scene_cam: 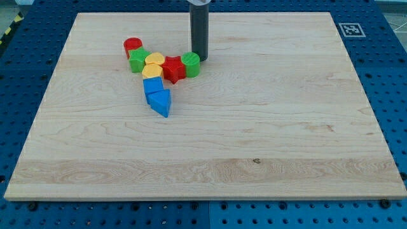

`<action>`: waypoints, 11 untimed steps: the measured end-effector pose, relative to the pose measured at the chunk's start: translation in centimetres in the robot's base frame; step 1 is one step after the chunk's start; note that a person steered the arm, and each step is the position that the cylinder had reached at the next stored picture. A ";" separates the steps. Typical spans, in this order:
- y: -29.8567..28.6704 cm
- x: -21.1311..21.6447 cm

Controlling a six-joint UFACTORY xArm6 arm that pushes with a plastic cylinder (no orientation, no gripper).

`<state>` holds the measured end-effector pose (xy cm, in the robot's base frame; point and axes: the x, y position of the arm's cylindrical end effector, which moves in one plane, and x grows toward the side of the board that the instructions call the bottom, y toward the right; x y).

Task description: Slide red circle towards center left

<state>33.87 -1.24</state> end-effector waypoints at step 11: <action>-14.6 -3.6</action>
